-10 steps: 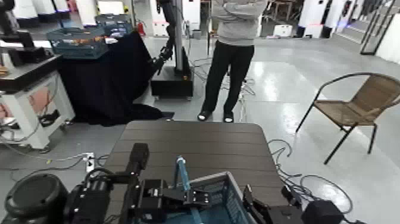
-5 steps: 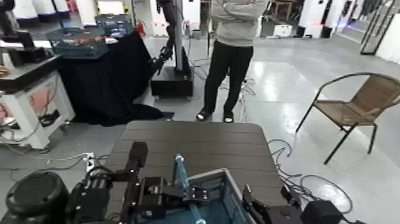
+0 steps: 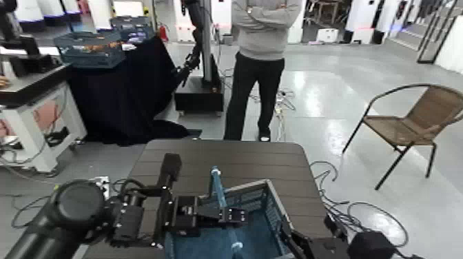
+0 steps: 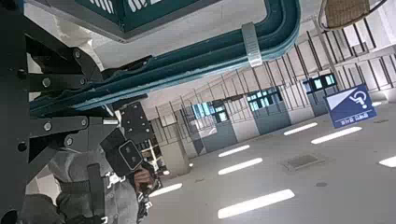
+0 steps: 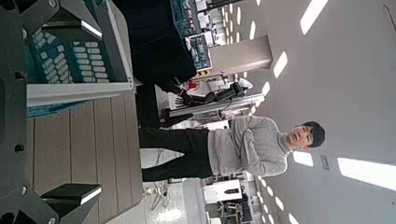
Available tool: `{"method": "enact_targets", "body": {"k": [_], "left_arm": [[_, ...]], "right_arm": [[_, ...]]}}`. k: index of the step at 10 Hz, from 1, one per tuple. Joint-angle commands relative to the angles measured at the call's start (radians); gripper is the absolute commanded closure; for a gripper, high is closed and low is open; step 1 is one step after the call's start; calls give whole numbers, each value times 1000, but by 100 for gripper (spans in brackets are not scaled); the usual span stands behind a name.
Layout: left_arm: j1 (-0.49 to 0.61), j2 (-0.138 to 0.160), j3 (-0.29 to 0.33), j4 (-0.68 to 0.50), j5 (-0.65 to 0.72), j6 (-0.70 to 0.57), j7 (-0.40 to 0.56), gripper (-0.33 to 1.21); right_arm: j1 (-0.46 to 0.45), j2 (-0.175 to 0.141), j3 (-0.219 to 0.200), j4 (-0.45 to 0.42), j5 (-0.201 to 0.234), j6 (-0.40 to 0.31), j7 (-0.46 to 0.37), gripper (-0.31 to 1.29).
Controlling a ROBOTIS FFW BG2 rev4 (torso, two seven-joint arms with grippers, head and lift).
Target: Place the crate on the table.
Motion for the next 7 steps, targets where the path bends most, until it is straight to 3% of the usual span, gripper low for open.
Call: {"method": "enact_targets", "body": {"k": [1, 7], "left_arm": [[-68, 3, -73, 73, -83, -54, -70, 119], [-215, -28, -171, 247, -258, -150, -245, 119]], "right_arm": [[-1, 1, 1, 0, 0, 0, 0, 15], [-5, -1, 5, 3, -2, 0, 0, 15]]}}
